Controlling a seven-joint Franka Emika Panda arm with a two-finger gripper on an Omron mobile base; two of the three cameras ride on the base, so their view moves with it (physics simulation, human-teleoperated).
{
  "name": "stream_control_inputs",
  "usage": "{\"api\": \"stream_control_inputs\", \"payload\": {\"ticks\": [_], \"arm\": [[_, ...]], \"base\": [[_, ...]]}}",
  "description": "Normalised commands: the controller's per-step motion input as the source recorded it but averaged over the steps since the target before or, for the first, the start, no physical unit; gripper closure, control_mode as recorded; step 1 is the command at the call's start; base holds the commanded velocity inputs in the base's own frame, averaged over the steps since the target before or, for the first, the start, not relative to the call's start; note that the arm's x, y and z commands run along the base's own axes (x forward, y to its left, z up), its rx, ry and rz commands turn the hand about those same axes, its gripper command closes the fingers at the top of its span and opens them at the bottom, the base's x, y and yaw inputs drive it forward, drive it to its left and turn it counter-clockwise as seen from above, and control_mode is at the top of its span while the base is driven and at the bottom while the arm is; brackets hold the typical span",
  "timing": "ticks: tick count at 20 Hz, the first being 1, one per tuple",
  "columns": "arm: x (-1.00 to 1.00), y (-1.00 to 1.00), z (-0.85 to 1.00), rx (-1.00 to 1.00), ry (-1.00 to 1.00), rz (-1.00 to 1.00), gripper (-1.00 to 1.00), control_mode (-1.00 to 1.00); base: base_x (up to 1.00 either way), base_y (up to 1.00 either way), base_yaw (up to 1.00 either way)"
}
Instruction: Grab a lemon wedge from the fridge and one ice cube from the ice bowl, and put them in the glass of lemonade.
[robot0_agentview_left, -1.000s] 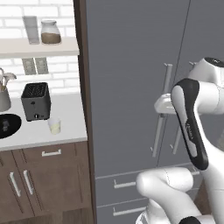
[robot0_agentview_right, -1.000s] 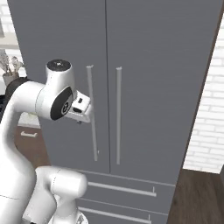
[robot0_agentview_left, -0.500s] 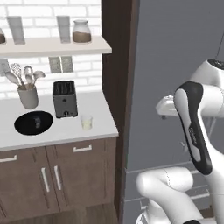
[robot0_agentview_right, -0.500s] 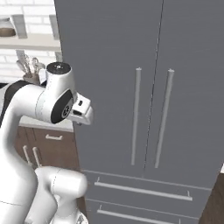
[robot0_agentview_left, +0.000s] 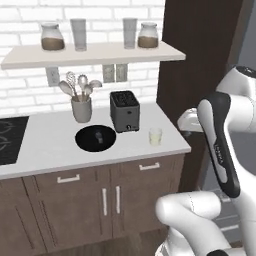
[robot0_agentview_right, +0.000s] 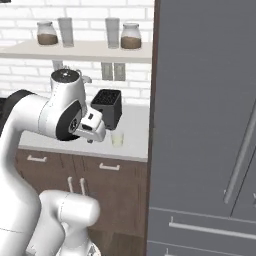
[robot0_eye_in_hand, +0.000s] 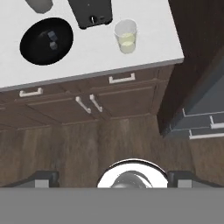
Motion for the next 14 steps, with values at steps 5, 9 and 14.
{"api": "stream_control_inputs", "payload": {"ticks": [5,9,14], "arm": [[0.00,0.00,0.00,0.00,0.00,0.00,-1.00,1.00],[0.00,0.00,0.00,0.00,0.00,0.00,-1.00,1.00],[0.00,0.00,0.00,0.00,0.00,0.00,-1.00,1.00]], "base": [[0.56,0.57,0.00],[0.46,0.50,0.00],[0.37,0.70,-0.03]]}}
